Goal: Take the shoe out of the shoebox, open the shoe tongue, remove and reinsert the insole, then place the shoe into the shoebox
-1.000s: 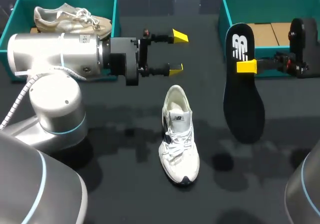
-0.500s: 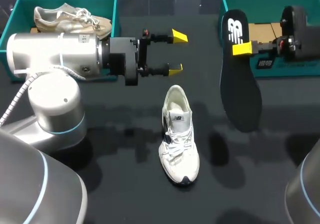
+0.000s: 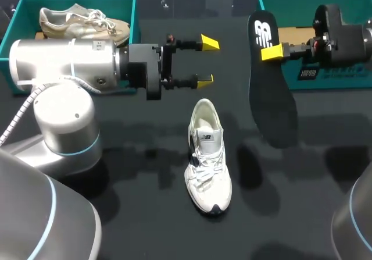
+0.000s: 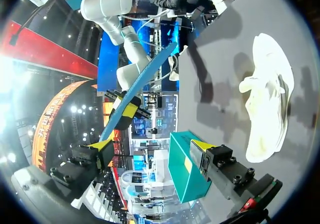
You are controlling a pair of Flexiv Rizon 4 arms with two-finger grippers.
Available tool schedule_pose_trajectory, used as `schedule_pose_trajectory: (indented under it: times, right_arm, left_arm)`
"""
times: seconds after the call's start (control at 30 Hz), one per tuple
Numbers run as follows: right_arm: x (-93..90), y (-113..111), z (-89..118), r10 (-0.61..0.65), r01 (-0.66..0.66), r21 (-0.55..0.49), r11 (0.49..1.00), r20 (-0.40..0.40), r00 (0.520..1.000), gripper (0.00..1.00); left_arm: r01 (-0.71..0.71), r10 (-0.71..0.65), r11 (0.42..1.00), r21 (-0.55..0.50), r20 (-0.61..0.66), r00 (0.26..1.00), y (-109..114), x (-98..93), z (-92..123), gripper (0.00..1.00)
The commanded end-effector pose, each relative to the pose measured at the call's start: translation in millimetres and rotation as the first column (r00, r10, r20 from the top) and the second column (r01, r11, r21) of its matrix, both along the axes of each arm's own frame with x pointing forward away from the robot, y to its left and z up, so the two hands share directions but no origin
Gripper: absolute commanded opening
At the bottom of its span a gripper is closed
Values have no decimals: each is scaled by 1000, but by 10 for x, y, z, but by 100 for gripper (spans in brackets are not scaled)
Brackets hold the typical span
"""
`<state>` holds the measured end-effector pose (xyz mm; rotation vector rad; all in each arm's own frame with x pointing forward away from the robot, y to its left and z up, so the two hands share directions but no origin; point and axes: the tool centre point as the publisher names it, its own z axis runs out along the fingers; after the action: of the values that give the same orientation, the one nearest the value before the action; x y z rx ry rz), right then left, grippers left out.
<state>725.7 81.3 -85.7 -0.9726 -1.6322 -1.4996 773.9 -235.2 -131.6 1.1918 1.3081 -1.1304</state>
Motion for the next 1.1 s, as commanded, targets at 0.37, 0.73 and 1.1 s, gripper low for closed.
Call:
schedule_pose_trajectory:
  times: [0.37, 0.73, 1.1]
  right_arm:
    - [294, 214, -200, -27, 28, -2, 1000, -309, 951, 0]
    - [455, 252, -355, -50, 49, -13, 999, -419, 907, 0]
    - [567, 375, -386, -51, 47, -20, 999, -461, 886, 0]
  left_arm:
    - [15, -15, 999, -52, 13, 1000, -125, -140, 31, 100]
    - [31, -30, 998, -53, 14, 999, -190, -212, 26, 96]
    - [13, -12, 998, -67, 13, 1000, -323, -178, -59, 72]
